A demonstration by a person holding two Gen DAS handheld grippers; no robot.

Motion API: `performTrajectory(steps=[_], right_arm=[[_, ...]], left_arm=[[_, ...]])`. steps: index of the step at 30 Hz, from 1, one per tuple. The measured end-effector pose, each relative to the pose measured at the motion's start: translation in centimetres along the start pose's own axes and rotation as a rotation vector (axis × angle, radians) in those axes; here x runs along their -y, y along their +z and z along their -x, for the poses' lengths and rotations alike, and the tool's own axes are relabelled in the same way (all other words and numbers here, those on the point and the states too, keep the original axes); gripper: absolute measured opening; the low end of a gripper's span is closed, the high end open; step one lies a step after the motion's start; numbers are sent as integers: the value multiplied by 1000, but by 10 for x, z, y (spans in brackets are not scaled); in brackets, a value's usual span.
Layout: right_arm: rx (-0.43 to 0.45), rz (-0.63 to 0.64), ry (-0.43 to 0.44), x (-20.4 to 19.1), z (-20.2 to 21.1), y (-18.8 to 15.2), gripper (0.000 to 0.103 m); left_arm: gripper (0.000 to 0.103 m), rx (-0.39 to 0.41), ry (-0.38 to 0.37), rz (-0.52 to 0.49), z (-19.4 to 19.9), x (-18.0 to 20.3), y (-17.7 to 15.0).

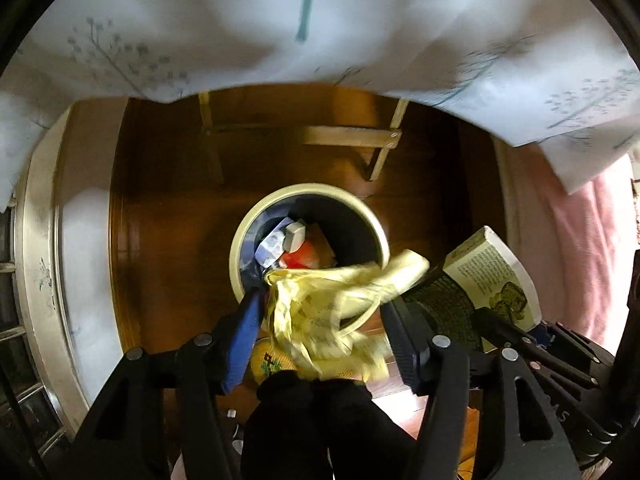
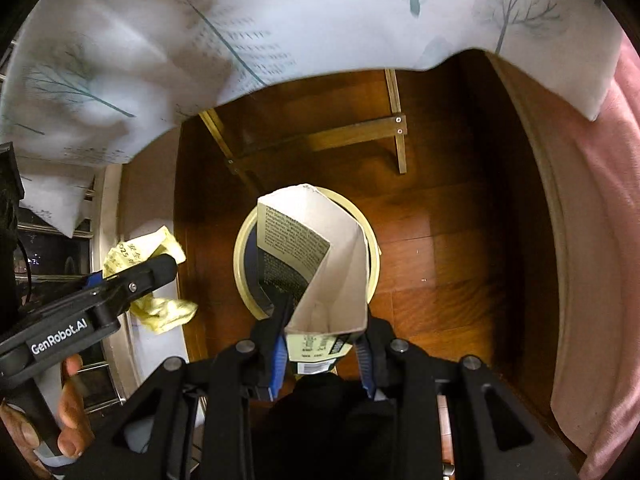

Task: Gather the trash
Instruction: 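Carry the yellow paper and green box down over the blue bin, then open both tools to drop the paper and box into the bin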

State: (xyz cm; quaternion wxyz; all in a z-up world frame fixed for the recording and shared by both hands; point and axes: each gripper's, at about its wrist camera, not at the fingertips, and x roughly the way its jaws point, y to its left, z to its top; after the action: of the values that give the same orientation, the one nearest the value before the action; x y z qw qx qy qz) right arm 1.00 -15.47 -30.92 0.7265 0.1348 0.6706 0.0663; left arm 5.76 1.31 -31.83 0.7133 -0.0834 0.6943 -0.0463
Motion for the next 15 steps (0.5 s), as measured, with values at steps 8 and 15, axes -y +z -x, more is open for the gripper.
performTrajectory(steps=[8, 15], right_arm=[[-10, 14, -3, -7, -24, 9, 29], [-52, 47, -12, -26, -43, 11, 30]], left_arm=[[79, -17, 24, 35, -21, -22, 3], [79, 23, 80, 89, -18, -47, 5]])
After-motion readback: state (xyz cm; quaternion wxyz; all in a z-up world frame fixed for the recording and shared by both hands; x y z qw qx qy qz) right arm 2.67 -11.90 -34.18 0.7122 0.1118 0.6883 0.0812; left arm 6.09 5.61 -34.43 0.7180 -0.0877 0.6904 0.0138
